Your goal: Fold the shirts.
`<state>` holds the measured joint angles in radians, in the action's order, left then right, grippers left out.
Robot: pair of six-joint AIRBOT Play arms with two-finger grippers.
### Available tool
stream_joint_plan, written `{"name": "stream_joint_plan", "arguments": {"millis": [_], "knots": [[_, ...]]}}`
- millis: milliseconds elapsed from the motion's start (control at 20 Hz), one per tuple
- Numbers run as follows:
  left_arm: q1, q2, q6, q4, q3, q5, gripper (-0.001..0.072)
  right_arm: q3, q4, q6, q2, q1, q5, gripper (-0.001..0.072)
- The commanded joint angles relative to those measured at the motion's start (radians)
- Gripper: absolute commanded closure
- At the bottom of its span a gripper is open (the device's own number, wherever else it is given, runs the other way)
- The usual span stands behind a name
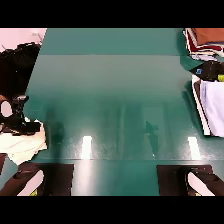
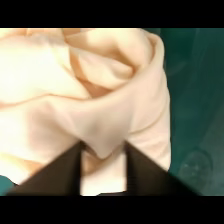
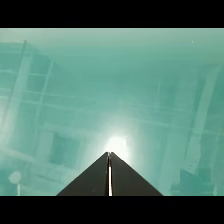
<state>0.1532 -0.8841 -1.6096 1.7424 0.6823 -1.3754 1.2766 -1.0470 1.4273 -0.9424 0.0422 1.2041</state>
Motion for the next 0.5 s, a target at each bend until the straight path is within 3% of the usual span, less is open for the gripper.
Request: {"name": "stream_joint_plan", "arguments": {"millis": [0, 200, 450], "knots": [[0.003, 0.002, -0.014, 0.008, -0.027, 0.014, 0.068, 0.0, 0.0, 0.0, 0.0, 0.001, 0.0, 0.0692], [0.003, 0.003, -0.014, -0.002, 0.125, -0.005, 0.0683, 0.008, 0.011, 0.001, 0.001, 0.001, -0.011, 0.0693], [-0.074, 0.003, 0.021, -0.109, 0.708, -0.047, 0.0684, 0.168, 0.007, 0.001, 0.0, 0.001, -0.031, 0.0692]]}}
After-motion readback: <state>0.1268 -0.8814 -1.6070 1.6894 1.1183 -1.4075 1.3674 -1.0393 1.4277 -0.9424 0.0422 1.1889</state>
